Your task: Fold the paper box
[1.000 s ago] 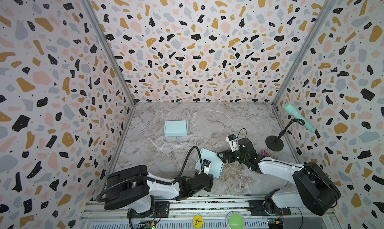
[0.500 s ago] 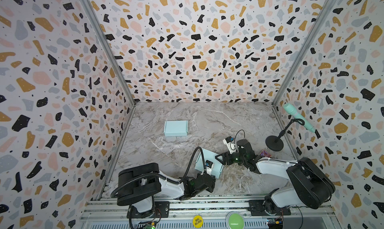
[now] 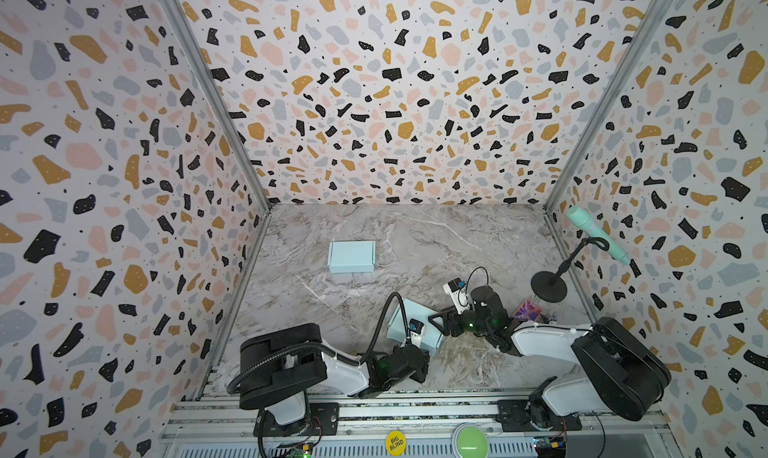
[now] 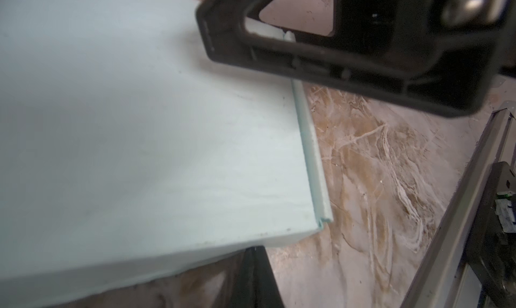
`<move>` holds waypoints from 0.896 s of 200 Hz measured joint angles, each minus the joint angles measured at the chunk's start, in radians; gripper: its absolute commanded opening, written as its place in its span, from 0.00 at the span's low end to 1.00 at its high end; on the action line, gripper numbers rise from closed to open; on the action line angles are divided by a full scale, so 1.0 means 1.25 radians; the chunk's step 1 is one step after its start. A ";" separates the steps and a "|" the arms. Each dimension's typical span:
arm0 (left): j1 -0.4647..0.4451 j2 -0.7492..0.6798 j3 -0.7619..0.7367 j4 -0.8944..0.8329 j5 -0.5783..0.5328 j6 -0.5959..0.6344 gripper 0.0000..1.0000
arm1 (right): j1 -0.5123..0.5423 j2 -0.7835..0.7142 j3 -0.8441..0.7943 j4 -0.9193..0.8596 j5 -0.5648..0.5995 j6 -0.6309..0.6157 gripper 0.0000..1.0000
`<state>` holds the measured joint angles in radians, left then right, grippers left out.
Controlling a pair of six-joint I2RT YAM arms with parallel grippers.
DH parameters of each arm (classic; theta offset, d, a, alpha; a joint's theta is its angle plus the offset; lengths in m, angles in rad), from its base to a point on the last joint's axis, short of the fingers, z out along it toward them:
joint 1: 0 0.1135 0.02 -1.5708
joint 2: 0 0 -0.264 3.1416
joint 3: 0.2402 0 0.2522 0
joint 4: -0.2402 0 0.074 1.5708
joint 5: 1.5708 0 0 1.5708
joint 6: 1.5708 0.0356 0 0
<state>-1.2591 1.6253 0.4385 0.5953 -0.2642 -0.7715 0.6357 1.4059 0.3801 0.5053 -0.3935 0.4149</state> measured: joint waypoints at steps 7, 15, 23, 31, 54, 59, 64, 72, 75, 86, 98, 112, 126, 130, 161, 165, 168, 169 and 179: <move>0.002 0.000 -0.001 0.002 0.003 0.000 0.05 | 0.005 -0.005 -0.007 0.005 0.005 0.004 0.64; 0.003 0.000 -0.002 0.005 0.005 0.000 0.05 | 0.009 -0.010 -0.016 0.015 0.009 0.009 0.64; 0.006 0.000 -0.005 0.010 0.011 0.000 0.05 | 0.012 -0.013 -0.023 0.025 0.013 0.015 0.64; 0.009 0.000 -0.007 0.014 0.016 0.000 0.05 | 0.014 -0.014 -0.031 0.038 0.017 0.021 0.64; 0.012 -0.002 -0.010 0.017 0.022 0.000 0.05 | 0.021 -0.020 -0.050 0.068 0.032 0.039 0.63; 0.012 -0.002 -0.011 0.018 0.023 0.000 0.06 | 0.024 -0.021 -0.053 0.073 0.037 0.043 0.63; 0.012 -0.003 -0.011 0.017 0.023 0.000 0.06 | 0.027 -0.022 -0.056 0.078 0.042 0.045 0.63; 0.013 -0.003 -0.012 0.019 0.024 0.000 0.06 | 0.031 -0.022 -0.057 0.082 0.050 0.049 0.63; 0.013 -0.003 -0.013 0.020 0.023 0.000 0.06 | 0.032 -0.022 -0.058 0.084 0.052 0.051 0.63; 0.013 -0.003 -0.014 0.022 0.024 0.000 0.06 | 0.035 -0.022 -0.059 0.088 0.059 0.056 0.63; 0.013 -0.003 -0.016 0.025 0.025 0.000 0.06 | 0.037 -0.022 -0.061 0.091 0.063 0.060 0.63; 0.013 -0.003 -0.018 0.028 0.026 0.000 0.06 | 0.041 -0.023 -0.061 0.091 0.071 0.062 0.64; 0.014 -0.005 -0.021 0.030 0.027 0.000 0.07 | 0.044 -0.027 -0.061 0.085 0.077 0.062 0.65; 0.015 -0.007 -0.023 0.030 0.028 0.000 0.07 | 0.045 -0.029 -0.061 0.082 0.078 0.062 0.65; 0.022 -0.021 -0.045 0.041 0.027 -0.006 0.09 | 0.048 -0.039 -0.054 0.050 0.071 0.060 0.69; 0.024 -0.023 -0.048 0.043 0.026 -0.007 0.09 | 0.048 -0.039 -0.051 0.044 0.067 0.059 0.69; 0.025 -0.025 -0.050 0.045 0.025 -0.007 0.10 | 0.047 -0.040 -0.050 0.039 0.066 0.059 0.70; 0.025 -0.025 -0.052 0.046 0.024 -0.008 0.10 | 0.047 -0.040 -0.049 0.038 0.064 0.059 0.70; 0.028 -0.032 -0.060 0.050 0.020 -0.011 0.11 | 0.043 -0.043 -0.044 0.022 0.053 0.056 0.71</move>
<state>-1.2240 1.5856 0.3630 0.6582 -0.2390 -0.7856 0.6895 1.3525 0.3248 0.5327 -0.3275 0.4854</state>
